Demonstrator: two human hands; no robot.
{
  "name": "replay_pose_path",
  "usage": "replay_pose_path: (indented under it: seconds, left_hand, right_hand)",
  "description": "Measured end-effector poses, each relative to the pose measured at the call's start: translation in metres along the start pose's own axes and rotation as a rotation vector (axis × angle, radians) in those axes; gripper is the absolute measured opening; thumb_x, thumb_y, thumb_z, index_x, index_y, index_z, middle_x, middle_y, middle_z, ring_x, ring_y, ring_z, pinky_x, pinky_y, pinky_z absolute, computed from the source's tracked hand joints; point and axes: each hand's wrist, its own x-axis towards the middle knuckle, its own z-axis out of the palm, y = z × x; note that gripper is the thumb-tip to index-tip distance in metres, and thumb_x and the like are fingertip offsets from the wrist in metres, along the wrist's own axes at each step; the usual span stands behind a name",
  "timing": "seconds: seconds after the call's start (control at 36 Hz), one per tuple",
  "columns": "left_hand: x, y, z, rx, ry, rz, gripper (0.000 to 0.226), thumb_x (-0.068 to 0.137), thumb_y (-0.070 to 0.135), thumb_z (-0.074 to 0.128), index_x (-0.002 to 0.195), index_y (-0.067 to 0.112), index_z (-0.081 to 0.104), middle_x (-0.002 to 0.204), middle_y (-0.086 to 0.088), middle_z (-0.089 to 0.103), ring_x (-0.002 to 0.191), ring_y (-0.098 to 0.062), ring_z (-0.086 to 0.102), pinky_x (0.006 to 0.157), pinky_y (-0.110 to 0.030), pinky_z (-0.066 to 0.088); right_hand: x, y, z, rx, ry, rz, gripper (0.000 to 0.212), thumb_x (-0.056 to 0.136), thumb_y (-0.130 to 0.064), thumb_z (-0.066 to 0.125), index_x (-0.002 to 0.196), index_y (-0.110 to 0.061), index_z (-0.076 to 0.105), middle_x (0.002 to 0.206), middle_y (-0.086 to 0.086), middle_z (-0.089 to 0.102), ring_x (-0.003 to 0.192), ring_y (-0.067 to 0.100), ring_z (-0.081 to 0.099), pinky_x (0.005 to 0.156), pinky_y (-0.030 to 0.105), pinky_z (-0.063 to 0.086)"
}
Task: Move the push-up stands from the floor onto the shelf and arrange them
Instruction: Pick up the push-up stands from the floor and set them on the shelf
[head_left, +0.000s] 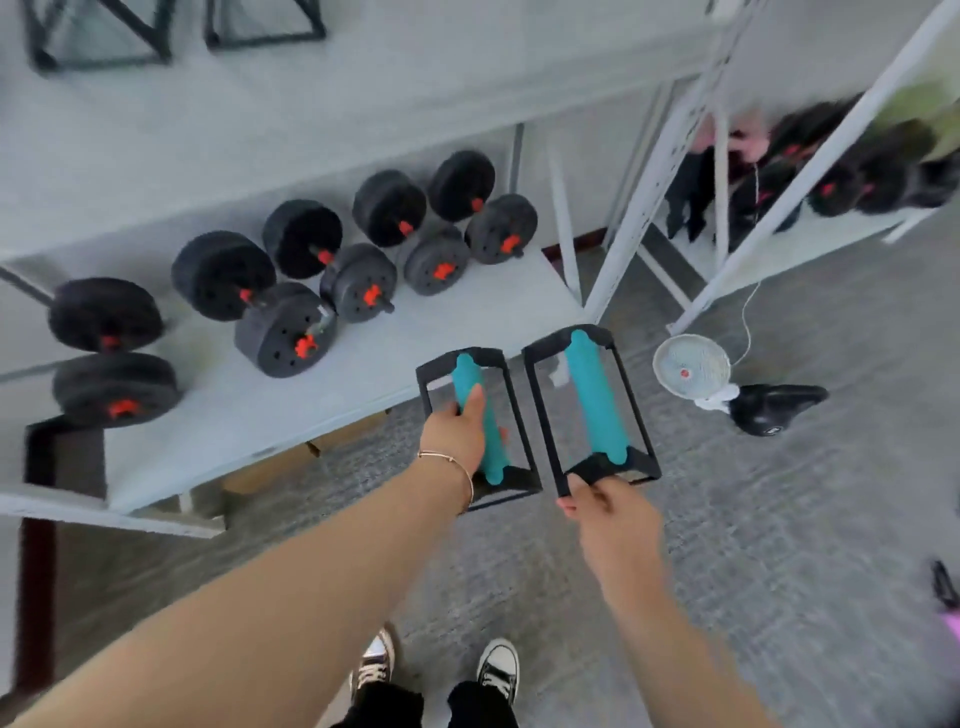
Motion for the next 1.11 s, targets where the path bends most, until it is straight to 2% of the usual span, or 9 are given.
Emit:
replay_pose_path:
  seconds: [0.08, 0.22, 0.33, 0.44, 0.53, 0.72, 0.89, 0.97, 1.11]
  left_hand:
    - [-0.004, 0.033, 0.005, -0.008, 0.040, 0.066, 0.068, 0.054, 0.080, 0.053, 0.085, 0.020, 0.059, 0.099, -0.014, 0.072, 0.088, -0.034, 0.071, 0.086, -0.051, 0.057]
    - [-0.071, 0.123, 0.013, -0.142, 0.020, 0.112, 0.035, 0.095, 0.048, 0.054, 0.095, 0.013, 0.057, 0.092, -0.007, 0.070, 0.079, -0.023, 0.072, 0.083, -0.044, 0.059]
    - [-0.086, 0.175, 0.017, -0.186, 0.013, 0.207, 0.039, 0.097, 0.041, 0.055, 0.101, 0.002, 0.060, 0.095, -0.014, 0.070, 0.067, -0.023, 0.070, 0.065, -0.038, 0.060]
    - [-0.088, 0.226, 0.020, -0.168, 0.040, 0.315, 0.055, 0.083, 0.059, 0.060, 0.093, 0.005, 0.063, 0.091, -0.018, 0.074, 0.076, -0.031, 0.074, 0.077, -0.045, 0.061]
    - [-0.083, 0.265, 0.023, -0.205, 0.029, 0.369, 0.046, 0.090, 0.050, 0.058, 0.092, 0.004, 0.060, 0.078, -0.014, 0.074, 0.074, -0.032, 0.074, 0.079, -0.047, 0.061]
    - [-0.035, 0.352, 0.030, -0.287, -0.013, 0.343, 0.043, 0.092, 0.047, 0.058, 0.091, 0.004, 0.056, 0.085, -0.013, 0.070, 0.068, -0.031, 0.073, 0.080, -0.049, 0.060]
    - [0.040, 0.414, 0.032, -0.285, -0.016, 0.333, 0.044, 0.091, 0.048, 0.060, 0.096, 0.004, 0.058, 0.096, -0.014, 0.070, 0.066, -0.030, 0.074, 0.070, -0.043, 0.062]
    - [0.075, 0.441, 0.030, -0.298, -0.027, 0.310, 0.042, 0.093, 0.046, 0.058, 0.094, 0.004, 0.057, 0.098, -0.016, 0.070, 0.068, -0.031, 0.074, 0.055, -0.035, 0.057]
    - [0.120, 0.470, 0.028, -0.263, -0.027, 0.274, 0.048, 0.093, 0.047, 0.056, 0.106, 0.001, 0.057, 0.091, -0.017, 0.073, 0.063, -0.029, 0.073, 0.057, -0.033, 0.057]
  right_hand:
    - [-0.007, -0.035, -0.027, 0.046, -0.010, -0.076, 0.022, 0.096, -0.020, 0.061, 0.076, -0.011, 0.068, 0.074, -0.003, 0.074, 0.069, 0.001, 0.070, 0.064, 0.024, 0.052]
    - [-0.008, -0.103, -0.069, 0.040, -0.018, -0.224, 0.022, 0.096, -0.022, 0.061, 0.077, -0.014, 0.069, 0.077, -0.002, 0.073, 0.069, -0.004, 0.068, 0.063, 0.018, 0.045]
    - [0.010, -0.156, -0.090, 0.056, 0.011, -0.321, 0.027, 0.095, -0.018, 0.062, 0.075, -0.001, 0.067, 0.073, 0.003, 0.074, 0.064, -0.005, 0.067, 0.061, 0.020, 0.045]
    - [0.039, -0.211, -0.106, 0.072, 0.060, -0.408, 0.030, 0.094, -0.015, 0.063, 0.075, 0.008, 0.063, 0.069, 0.005, 0.073, 0.057, -0.004, 0.067, 0.057, 0.008, 0.047]
    - [0.066, -0.249, -0.112, 0.102, 0.071, -0.439, 0.031, 0.093, -0.016, 0.063, 0.075, 0.009, 0.062, 0.067, 0.007, 0.073, 0.056, 0.003, 0.069, 0.067, 0.029, 0.058]
    - [0.129, -0.320, -0.102, 0.127, 0.072, -0.469, 0.027, 0.093, -0.013, 0.065, 0.066, -0.006, 0.063, 0.064, 0.010, 0.072, 0.062, 0.014, 0.074, 0.072, 0.043, 0.062]
    - [0.186, -0.372, -0.073, 0.077, 0.083, -0.436, 0.021, 0.093, -0.017, 0.065, 0.072, -0.013, 0.067, 0.070, 0.007, 0.074, 0.064, 0.011, 0.074, 0.076, 0.039, 0.062]
    - [0.218, -0.392, -0.059, 0.078, 0.099, -0.415, 0.022, 0.093, -0.016, 0.065, 0.071, -0.011, 0.066, 0.067, 0.007, 0.074, 0.062, 0.010, 0.073, 0.074, 0.037, 0.062]
    - [0.261, -0.418, -0.037, 0.057, 0.073, -0.380, 0.019, 0.095, -0.016, 0.061, 0.078, -0.011, 0.068, 0.068, 0.007, 0.074, 0.062, 0.008, 0.073, 0.073, 0.034, 0.061]
